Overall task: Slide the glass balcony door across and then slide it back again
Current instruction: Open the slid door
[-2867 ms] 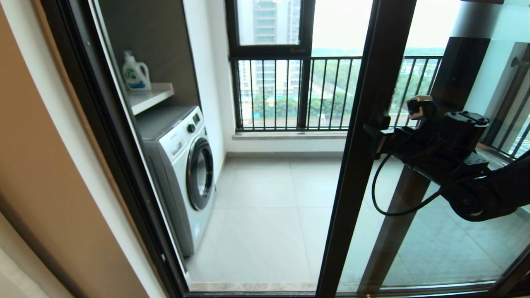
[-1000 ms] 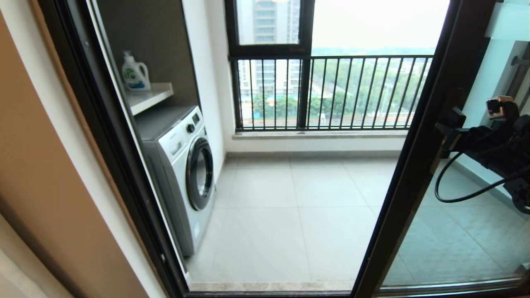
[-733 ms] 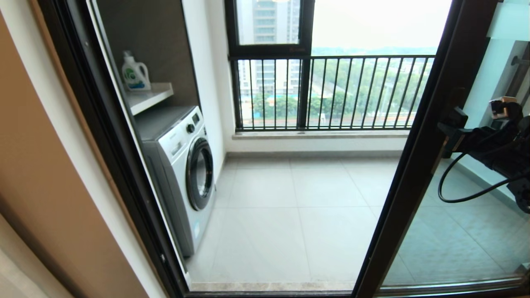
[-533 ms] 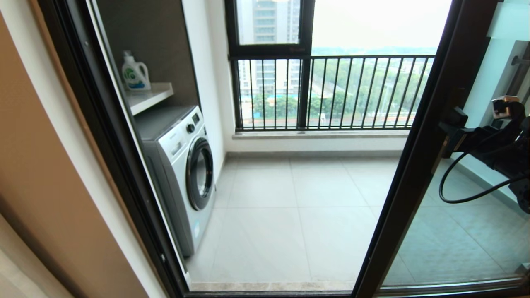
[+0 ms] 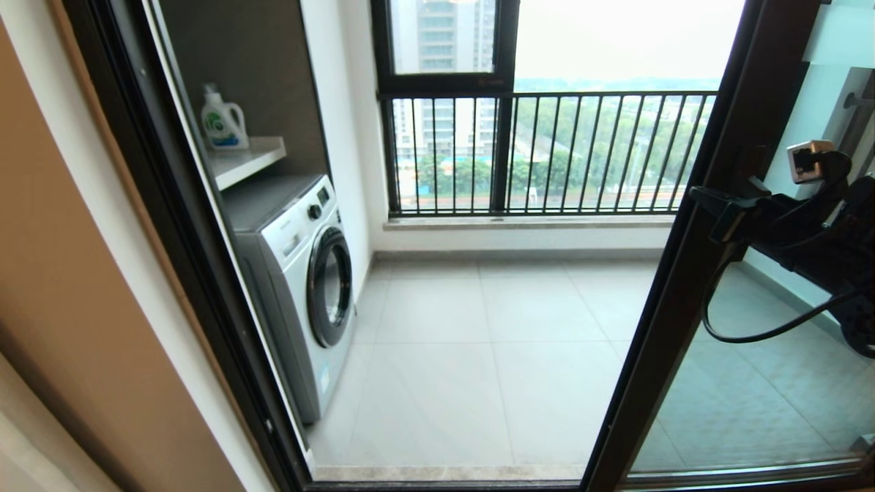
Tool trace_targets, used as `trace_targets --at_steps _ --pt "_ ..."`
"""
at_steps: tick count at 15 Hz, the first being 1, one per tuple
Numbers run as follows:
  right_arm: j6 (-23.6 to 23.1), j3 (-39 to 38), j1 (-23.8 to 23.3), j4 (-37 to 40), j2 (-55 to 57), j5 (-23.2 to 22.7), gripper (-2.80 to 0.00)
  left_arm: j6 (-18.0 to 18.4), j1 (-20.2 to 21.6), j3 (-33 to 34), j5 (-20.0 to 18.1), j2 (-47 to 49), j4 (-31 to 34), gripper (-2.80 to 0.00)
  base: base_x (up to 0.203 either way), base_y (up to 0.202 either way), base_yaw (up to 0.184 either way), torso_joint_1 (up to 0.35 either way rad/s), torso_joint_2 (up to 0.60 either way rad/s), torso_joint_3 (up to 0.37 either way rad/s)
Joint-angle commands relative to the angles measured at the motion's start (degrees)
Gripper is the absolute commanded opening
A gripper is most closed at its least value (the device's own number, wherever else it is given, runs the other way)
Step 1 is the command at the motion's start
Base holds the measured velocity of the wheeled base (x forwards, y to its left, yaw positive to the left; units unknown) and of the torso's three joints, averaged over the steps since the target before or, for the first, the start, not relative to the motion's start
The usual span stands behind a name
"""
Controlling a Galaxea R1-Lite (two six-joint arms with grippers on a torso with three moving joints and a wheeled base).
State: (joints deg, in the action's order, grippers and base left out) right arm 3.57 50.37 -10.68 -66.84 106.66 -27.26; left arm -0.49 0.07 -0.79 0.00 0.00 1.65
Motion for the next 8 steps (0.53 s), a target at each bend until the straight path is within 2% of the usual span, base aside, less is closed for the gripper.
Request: trace_targets --at_steps 1,3,5,8 --pt "-0.1 2.5 2.1 -0.4 3.1 2.6 -2.8 0.0 0.0 0.0 0.0 0.1 0.0 -2.8 0.0 0.0 0.0 0.0 0.0 0.0" --pt "-0.2 7.0 2.7 -0.4 7.1 5.9 -2.8 0.0 0.0 0.0 0.0 0.1 0.0 -2.8 0.0 0.0 0.0 0.0 0.0 0.0" --pt "-0.3 10.8 2.9 -0.2 10.5 7.3 -2.8 0.0 0.0 0.0 0.0 0.1 0.0 -2.8 0.0 0.0 0.0 0.0 0.0 0.0" --pt "-2.5 13.0 3.1 0.0 12.5 10.7 -2.8 0.0 0.0 0.0 0.0 0.1 0.0 -2.8 0.0 0.0 0.0 0.0 0.0 0.0"
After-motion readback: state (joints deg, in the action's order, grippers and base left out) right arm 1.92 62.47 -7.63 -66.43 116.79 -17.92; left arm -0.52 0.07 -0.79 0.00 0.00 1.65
